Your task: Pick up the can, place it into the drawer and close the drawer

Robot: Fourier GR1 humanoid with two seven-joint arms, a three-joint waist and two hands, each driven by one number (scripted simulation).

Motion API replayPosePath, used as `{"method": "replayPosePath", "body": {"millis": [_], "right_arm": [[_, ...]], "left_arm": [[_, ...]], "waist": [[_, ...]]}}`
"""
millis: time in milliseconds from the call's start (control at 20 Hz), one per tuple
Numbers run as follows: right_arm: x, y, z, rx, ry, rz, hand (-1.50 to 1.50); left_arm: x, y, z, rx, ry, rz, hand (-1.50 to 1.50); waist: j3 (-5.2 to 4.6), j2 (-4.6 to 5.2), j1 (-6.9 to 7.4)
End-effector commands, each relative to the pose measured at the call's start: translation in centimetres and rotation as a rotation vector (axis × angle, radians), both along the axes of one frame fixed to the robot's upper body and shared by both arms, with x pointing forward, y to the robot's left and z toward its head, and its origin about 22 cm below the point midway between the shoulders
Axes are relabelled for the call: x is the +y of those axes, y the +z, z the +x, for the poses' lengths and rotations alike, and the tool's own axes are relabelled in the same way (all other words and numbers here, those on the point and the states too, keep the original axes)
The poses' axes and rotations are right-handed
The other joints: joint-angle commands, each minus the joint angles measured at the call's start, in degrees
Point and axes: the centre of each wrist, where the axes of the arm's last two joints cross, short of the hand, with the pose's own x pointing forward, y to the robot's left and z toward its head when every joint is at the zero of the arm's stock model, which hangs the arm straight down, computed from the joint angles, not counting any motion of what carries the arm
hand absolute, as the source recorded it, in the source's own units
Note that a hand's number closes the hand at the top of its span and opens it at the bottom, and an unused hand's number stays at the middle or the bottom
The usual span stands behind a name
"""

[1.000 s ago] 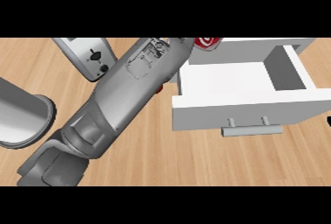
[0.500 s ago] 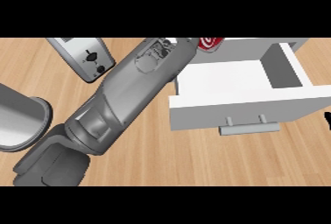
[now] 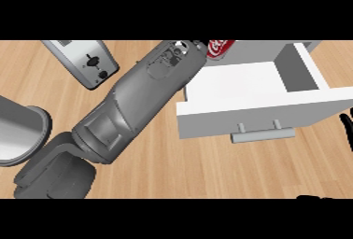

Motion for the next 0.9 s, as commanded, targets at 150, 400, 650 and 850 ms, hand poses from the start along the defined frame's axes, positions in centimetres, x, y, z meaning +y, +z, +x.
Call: {"method": "replayPosePath", "body": {"millis": [150,400,650,850], "right_arm": [[-1.3,0.1,1.2,-0.008,0.004,-0.014,-1.50],[0.0,-0.3,0.7,-0.016,0.020,-0.002,-1.50],[0.0,0.5,1.9,-0.019,0.042,-0.045,-1.50],[0.4,0.9,0.7,-0.005,0.029,-0.010,-1.50]], "left_arm": [[0.1,-1.2,0.1,-0.009,0.045,0.048,1.50],[1.4,-3.8,0.4,-0.034,0.054,0.084,1.50],[1.1,-3.7,0.4,-0.040,0.113,0.087,-1.50],[1.7,-5.2,0.3,-0.037,0.155,0.086,-1.50]], "waist": [[0.07,0.33,-1.37],[0.02,0.53,-1.71],[0.02,0.59,-2.26],[-0.02,0.48,-3.04]]}}
